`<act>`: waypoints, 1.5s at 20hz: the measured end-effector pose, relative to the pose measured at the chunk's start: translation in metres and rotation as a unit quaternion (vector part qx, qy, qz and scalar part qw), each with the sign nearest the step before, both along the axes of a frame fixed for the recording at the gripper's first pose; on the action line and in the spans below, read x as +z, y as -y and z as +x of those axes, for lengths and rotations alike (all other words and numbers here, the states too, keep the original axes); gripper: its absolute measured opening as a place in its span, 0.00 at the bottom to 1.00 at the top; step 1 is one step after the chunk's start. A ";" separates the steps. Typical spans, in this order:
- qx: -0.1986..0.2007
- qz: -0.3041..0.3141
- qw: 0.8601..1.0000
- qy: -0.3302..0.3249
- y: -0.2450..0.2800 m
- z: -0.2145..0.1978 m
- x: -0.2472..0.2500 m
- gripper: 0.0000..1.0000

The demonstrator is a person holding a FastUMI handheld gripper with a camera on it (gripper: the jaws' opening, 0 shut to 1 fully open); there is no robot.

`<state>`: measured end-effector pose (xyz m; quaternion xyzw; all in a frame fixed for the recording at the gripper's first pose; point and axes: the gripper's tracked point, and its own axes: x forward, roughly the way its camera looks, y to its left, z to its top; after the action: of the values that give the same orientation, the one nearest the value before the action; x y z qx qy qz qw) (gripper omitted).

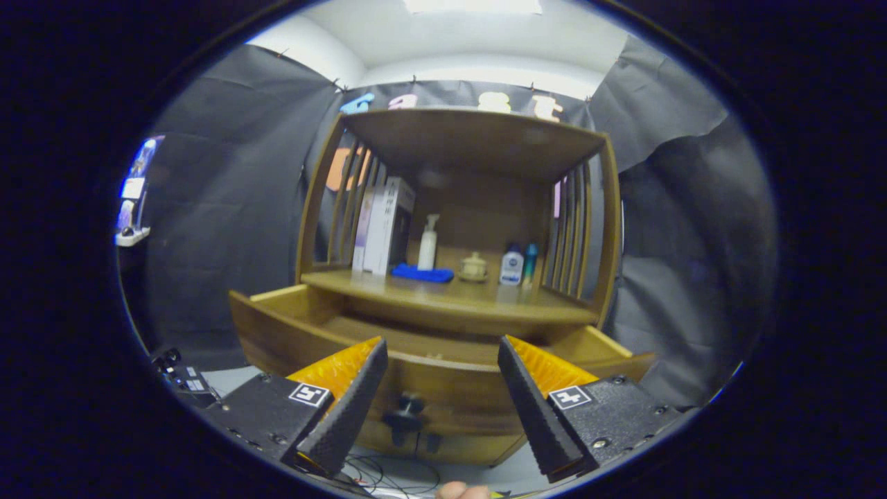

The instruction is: Pull open the drawer, take out the items inside it, and place them on the countertop above the cabinet.

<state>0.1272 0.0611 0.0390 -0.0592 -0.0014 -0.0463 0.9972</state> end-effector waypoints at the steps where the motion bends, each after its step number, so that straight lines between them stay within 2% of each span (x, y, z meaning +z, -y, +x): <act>1: -0.001 0.003 1.000 0.000 0.003 0.004 0.013 1.00; 4: 0.017 0.012 0.998 -0.055 0.005 0.030 0.027 1.00; 7: 0.039 0.057 0.983 -0.172 0.000 0.071 0.015 1.00; 9: 0.043 0.082 0.964 -0.249 -0.004 0.093 0.006 1.00; 11: 0.026 0.087 0.943 -0.321 -0.002 0.109 -0.011 1.00; 15: 0.004 0.100 0.900 -0.424 -0.007 0.121 -0.050 0.99; 18: 0.001 0.103 0.872 -0.478 -0.010 0.124 -0.080 0.93; 22: -0.029 0.077 0.860 -0.504 0.007 0.130 -0.104 0.89; 25: -0.023 0.081 0.856 -0.510 0.007 0.134 -0.111 0.87; 30: -0.009 0.068 0.855 -0.513 0.002 0.135 -0.122 0.52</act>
<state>0.2618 0.0592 -0.0826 -0.0069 0.5143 -0.0183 0.8574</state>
